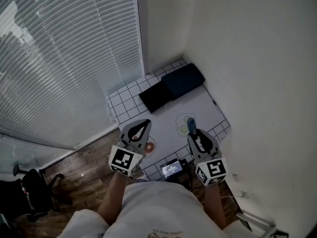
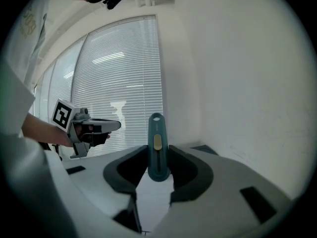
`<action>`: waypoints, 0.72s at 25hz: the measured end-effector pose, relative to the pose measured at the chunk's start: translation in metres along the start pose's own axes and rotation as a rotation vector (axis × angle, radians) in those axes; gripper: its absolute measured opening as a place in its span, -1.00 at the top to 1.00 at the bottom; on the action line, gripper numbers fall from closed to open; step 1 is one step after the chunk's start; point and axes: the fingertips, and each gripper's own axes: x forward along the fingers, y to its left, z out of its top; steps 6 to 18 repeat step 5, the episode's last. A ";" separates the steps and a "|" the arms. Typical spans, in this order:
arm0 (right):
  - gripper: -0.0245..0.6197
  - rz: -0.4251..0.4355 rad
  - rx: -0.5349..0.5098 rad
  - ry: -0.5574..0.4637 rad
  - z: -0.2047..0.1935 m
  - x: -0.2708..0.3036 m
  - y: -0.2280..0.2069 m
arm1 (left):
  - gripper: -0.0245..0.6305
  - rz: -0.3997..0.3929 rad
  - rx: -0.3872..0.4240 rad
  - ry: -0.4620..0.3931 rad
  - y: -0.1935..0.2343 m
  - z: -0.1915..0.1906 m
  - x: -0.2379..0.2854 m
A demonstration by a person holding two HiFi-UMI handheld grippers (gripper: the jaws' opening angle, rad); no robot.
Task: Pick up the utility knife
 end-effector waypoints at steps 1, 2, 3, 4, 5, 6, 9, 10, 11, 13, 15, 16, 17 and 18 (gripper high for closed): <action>0.50 0.000 0.000 0.000 0.000 0.000 0.000 | 0.91 0.000 0.000 0.001 0.000 -0.001 0.000; 0.50 0.000 -0.001 -0.001 0.000 0.000 0.000 | 0.91 -0.001 0.000 0.002 0.000 -0.001 0.000; 0.50 -0.001 -0.002 0.000 0.001 0.001 0.000 | 0.91 -0.002 0.000 0.004 0.000 0.000 0.000; 0.50 -0.001 -0.003 0.000 0.001 0.001 0.000 | 0.91 -0.002 0.000 0.005 0.000 0.001 0.000; 0.50 -0.001 -0.004 0.001 0.001 0.001 0.001 | 0.91 -0.003 0.000 0.006 -0.001 0.002 0.000; 0.50 -0.001 -0.004 0.001 0.001 0.001 0.001 | 0.91 -0.003 0.000 0.006 -0.001 0.002 0.000; 0.50 -0.001 -0.004 0.001 0.001 0.001 0.001 | 0.91 -0.003 0.000 0.006 -0.001 0.002 0.000; 0.50 -0.001 -0.004 0.001 0.001 0.001 0.001 | 0.91 -0.003 0.000 0.006 -0.001 0.002 0.000; 0.50 -0.001 -0.004 0.001 0.001 0.001 0.001 | 0.91 -0.003 0.000 0.006 -0.001 0.002 0.000; 0.50 -0.001 -0.004 0.001 0.001 0.001 0.001 | 0.91 -0.003 0.000 0.006 -0.001 0.002 0.000; 0.50 -0.001 -0.004 0.001 0.001 0.001 0.001 | 0.91 -0.003 0.000 0.006 -0.001 0.002 0.000; 0.50 -0.001 -0.004 0.001 0.001 0.001 0.001 | 0.91 -0.003 0.000 0.006 -0.001 0.002 0.000; 0.50 -0.001 -0.004 0.001 0.001 0.001 0.001 | 0.91 -0.003 0.000 0.006 -0.001 0.002 0.000; 0.50 -0.001 -0.004 0.001 0.001 0.001 0.001 | 0.91 -0.003 0.000 0.006 -0.001 0.002 0.000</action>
